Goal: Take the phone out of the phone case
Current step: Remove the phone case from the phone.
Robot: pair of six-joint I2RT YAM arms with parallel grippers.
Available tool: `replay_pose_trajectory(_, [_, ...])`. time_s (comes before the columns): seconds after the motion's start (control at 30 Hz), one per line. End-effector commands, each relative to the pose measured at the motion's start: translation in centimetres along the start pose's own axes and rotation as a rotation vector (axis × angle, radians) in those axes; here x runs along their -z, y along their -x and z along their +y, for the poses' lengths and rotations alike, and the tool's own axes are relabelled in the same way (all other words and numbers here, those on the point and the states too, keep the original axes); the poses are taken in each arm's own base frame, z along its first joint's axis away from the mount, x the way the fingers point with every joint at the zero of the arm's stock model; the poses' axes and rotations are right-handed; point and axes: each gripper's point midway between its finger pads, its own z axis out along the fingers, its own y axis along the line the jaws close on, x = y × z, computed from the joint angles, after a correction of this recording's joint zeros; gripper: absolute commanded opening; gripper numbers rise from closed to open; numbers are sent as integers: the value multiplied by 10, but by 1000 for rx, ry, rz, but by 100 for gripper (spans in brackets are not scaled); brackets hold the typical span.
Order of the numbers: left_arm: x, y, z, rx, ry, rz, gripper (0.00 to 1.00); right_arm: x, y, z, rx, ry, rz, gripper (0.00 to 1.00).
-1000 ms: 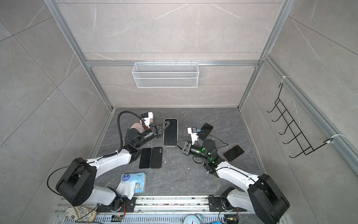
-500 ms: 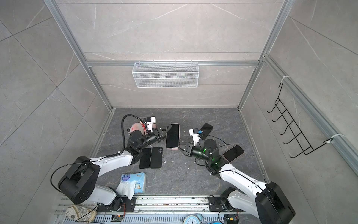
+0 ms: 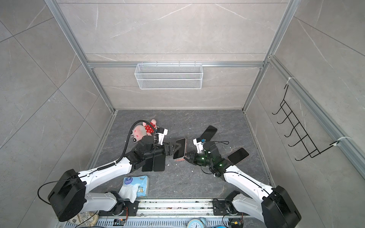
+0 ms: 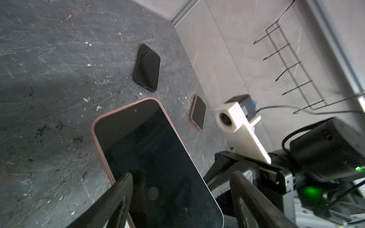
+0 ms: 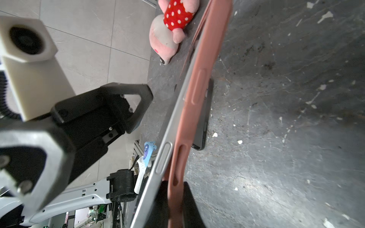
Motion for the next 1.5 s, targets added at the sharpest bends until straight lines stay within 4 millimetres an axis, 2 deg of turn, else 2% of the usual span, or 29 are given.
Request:
replay_pose_trajectory(0.0, [6, -13, -6, -239, 81, 67, 80, -2, 10, 15, 49, 26, -9, 0])
replay_pose_trajectory(0.23, [1, -37, -11, -411, 148, 153, 79, -9, 7, 9, 25, 27, 15, 0])
replay_pose_trajectory(0.5, [-10, -45, -4, -570, 306, 212, 70, -11, 4, 8, 16, 35, 25, 0])
replay_pose_trajectory(0.63, [-17, -49, -1, -633, 358, 230, 60, -11, 2, 6, 5, 41, 28, 0])
replay_pose_trajectory(0.8, [-18, -49, 3, -674, 406, 225, 54, -11, 0, 5, 3, 43, 32, 0])
replay_pose_trajectory(0.97, [-18, -52, 3, -699, 419, 236, 44, -11, -1, 3, -2, 41, 32, 0])
replay_pose_trajectory(1.27, [-22, -60, 7, -742, 471, 253, 21, -13, 0, 3, -6, 40, 37, 0])
replay_pose_trajectory(1.47, [-22, -62, 10, -753, 494, 253, 12, -14, 0, 3, -7, 40, 40, 0])
